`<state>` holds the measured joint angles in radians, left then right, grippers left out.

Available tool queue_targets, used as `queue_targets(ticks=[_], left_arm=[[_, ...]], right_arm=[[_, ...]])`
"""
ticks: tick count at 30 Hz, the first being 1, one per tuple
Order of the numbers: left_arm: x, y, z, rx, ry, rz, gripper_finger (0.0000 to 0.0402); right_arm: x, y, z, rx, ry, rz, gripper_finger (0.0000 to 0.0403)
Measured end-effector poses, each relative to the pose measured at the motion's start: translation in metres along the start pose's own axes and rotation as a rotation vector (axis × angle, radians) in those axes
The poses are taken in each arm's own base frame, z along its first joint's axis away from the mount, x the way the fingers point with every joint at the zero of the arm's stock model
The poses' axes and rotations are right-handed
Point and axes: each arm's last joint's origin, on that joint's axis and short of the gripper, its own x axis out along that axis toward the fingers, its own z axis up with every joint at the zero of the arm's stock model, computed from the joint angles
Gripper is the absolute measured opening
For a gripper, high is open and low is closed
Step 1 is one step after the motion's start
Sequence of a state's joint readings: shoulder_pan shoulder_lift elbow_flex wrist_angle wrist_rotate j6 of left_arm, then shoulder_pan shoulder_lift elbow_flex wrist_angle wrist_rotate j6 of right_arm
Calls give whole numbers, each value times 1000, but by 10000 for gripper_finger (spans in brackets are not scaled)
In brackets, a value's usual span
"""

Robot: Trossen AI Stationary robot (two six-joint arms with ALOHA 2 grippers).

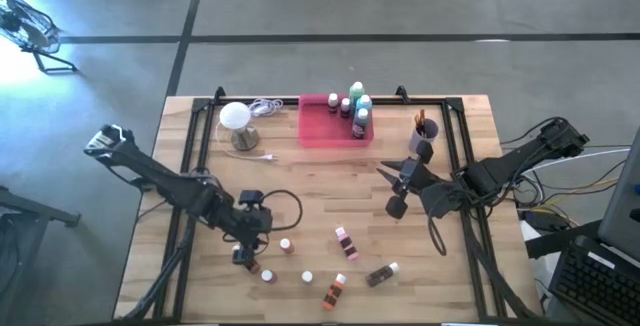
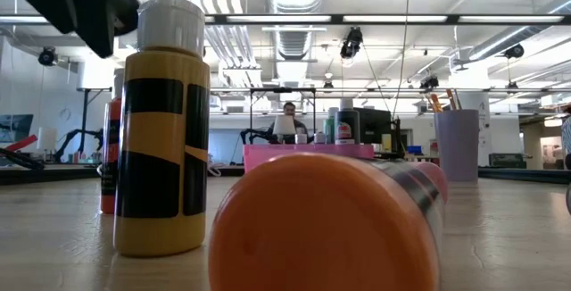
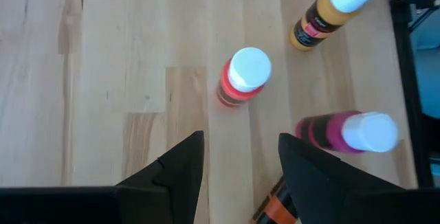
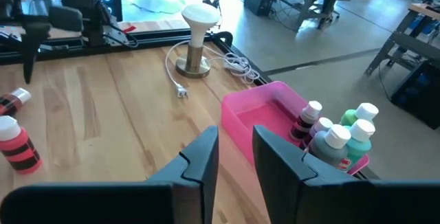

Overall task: Pick & Place Paint Supplies
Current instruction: Put the red black paint bottle into the pink bin

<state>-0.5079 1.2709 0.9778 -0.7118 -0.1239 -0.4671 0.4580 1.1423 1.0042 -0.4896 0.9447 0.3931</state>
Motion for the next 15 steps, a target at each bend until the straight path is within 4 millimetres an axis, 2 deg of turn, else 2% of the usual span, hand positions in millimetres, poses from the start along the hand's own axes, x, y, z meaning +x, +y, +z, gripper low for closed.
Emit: queue_targets(ticks=[7,15], left_arm=[[23,4,-13,21,-50,-15,193],[31,4,-17,92,-101,-38,193]], right_arm=[[0,0,0,0,0,0,61],[0,0,-1,-1,1,0,36]])
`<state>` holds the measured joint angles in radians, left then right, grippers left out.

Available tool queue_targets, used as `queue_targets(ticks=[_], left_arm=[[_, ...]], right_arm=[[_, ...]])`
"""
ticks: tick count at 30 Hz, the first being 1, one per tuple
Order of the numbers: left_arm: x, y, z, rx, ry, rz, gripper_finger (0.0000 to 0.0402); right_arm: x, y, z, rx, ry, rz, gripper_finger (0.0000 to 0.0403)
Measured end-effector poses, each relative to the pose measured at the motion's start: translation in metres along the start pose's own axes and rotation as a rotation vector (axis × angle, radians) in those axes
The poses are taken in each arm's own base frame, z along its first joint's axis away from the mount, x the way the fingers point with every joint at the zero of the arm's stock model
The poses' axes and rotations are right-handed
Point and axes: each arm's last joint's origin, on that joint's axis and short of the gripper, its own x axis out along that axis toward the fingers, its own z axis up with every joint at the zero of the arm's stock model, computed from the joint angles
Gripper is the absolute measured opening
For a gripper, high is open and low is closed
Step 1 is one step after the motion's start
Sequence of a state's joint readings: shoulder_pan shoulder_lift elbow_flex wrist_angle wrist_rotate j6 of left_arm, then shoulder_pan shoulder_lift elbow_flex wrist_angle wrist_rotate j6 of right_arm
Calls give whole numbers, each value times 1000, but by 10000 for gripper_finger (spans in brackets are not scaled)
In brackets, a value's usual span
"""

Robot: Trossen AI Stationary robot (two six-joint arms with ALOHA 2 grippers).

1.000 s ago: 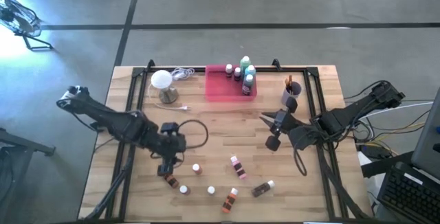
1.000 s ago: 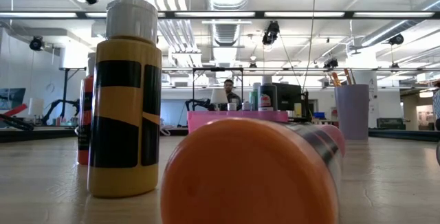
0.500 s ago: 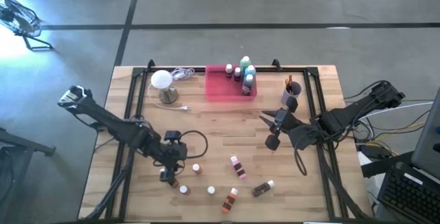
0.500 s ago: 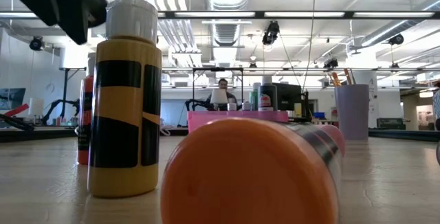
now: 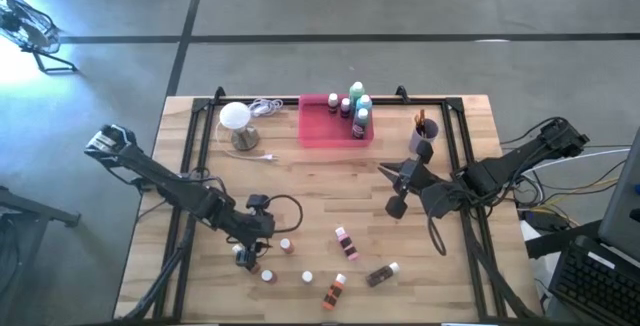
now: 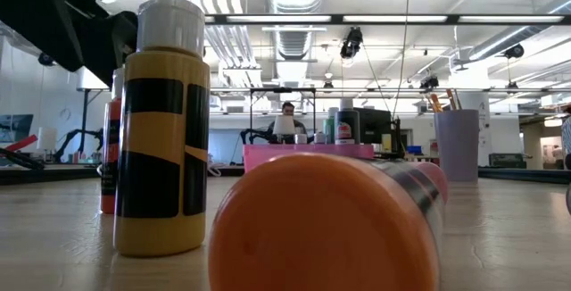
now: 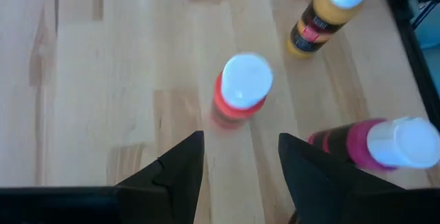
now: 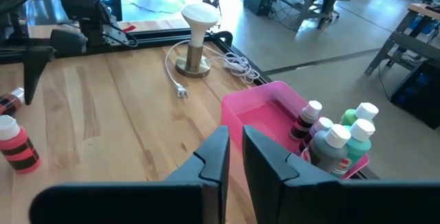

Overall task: Pick & Place Paint Supplies
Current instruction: Put the red black paint bottle into the pink bin

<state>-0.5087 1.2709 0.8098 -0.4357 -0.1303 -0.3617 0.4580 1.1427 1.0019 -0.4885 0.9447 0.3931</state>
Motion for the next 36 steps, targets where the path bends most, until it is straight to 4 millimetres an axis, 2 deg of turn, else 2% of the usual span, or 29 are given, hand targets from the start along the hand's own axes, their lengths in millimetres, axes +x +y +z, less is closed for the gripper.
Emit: queue_targets(ticks=[7,17,25,36], left_arm=[[13,1,-6,93,-126,-41,193],[17,2,-8,169,-160,15,193],[32,1,-9,190,-135,15,193],[32,1,-3,224,-187,9,193]], right_arm=[[0,0,-1,-2,1,-1,40],[0,0,-1,3,-2,0,71],[0,0,0,5,-3,0,91],[3,2,-8,-1,1,-2,96]])
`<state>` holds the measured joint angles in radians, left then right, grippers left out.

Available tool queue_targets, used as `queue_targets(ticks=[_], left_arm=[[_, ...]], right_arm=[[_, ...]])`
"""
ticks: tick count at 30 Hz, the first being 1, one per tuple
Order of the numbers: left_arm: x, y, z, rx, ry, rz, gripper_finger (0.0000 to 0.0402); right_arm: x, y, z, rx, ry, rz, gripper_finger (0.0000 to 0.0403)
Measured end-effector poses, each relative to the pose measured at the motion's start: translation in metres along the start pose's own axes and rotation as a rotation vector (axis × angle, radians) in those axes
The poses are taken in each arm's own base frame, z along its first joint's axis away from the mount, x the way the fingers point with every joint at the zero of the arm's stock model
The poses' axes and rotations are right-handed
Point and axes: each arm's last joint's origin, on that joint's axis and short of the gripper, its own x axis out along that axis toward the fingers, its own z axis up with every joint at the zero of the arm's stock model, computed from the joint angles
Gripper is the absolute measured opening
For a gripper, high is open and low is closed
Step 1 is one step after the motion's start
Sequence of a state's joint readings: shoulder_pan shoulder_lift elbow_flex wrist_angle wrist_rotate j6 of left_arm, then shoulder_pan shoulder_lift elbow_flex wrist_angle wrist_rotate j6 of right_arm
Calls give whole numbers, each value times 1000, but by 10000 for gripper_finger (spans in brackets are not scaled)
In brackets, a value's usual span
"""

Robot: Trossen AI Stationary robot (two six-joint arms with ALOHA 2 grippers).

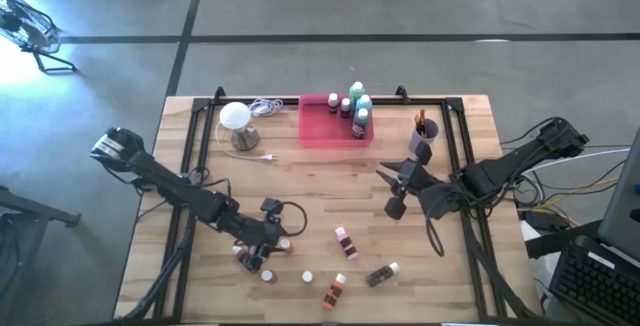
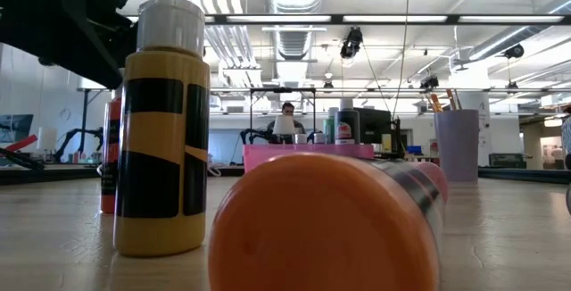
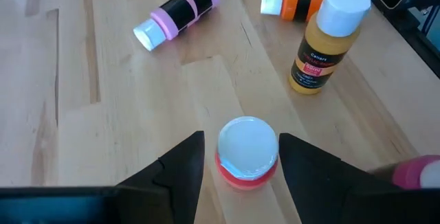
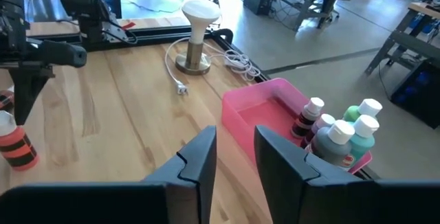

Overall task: Pick & Place Paint Supplies
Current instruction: Put the red black paint bottle into the pink bin

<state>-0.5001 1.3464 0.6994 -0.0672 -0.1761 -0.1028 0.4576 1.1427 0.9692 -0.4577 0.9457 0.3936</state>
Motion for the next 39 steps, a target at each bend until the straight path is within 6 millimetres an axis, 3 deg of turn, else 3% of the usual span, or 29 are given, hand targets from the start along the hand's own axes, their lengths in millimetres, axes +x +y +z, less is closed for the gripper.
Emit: queue_targets(ticks=[16,23,34,39], left_arm=[[2,2,1,-6,-5,2,193],[15,7,-3,-33,21,-79,193],[16,9,-1,-41,14,-89,191],[16,10,-1,-40,12,-88,169]], right_arm=[[4,1,-9,-9,-4,-26,48],[4,1,-9,-8,-5,-26,64],[4,1,-10,-9,-4,-26,99],[4,1,-10,-9,-4,-26,105]])
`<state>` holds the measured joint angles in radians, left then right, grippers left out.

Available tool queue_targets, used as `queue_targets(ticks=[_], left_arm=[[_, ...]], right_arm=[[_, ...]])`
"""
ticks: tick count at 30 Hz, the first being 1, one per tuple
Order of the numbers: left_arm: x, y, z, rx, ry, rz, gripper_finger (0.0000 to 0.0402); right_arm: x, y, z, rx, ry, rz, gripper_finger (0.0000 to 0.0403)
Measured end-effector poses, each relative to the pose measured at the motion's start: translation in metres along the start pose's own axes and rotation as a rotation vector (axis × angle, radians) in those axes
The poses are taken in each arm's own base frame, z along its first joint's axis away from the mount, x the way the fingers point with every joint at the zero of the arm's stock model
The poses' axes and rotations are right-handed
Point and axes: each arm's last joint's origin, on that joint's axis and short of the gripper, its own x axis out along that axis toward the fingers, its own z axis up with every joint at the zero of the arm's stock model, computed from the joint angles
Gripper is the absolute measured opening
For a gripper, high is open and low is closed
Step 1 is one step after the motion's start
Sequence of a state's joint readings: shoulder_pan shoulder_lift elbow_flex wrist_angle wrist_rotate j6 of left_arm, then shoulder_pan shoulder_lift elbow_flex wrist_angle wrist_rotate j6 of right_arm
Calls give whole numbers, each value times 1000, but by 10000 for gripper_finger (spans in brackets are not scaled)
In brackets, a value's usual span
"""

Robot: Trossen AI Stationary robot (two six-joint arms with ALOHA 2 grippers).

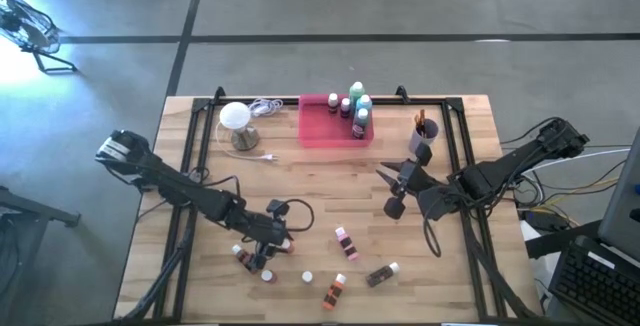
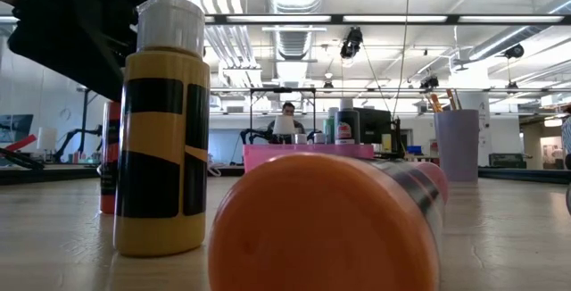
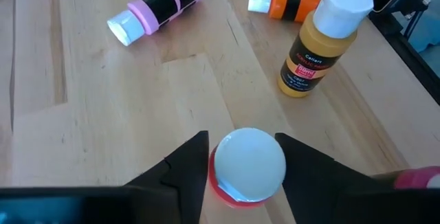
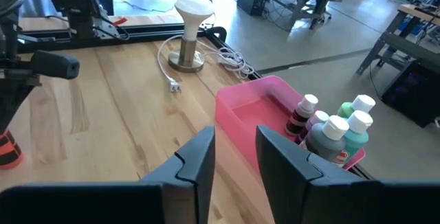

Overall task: Pick & Place Paint Supplies
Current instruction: Put the red black paint bottle into the pink bin

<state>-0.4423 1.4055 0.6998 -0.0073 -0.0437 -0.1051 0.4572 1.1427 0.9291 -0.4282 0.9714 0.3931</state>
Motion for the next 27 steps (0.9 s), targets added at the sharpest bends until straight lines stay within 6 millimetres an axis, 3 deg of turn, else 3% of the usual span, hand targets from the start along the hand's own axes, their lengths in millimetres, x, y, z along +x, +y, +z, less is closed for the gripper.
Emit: queue_targets(ticks=[6,18,27], left_arm=[[0,1,1,6,-5,2,121],[-6,4,3,32,-17,31,123],[-17,32,25,31,-83,123,122]], right_arm=[[0,0,0,0,0,0,91],[0,0,0,-1,1,-2,41],[1,-1,0,-3,2,-6,35]])
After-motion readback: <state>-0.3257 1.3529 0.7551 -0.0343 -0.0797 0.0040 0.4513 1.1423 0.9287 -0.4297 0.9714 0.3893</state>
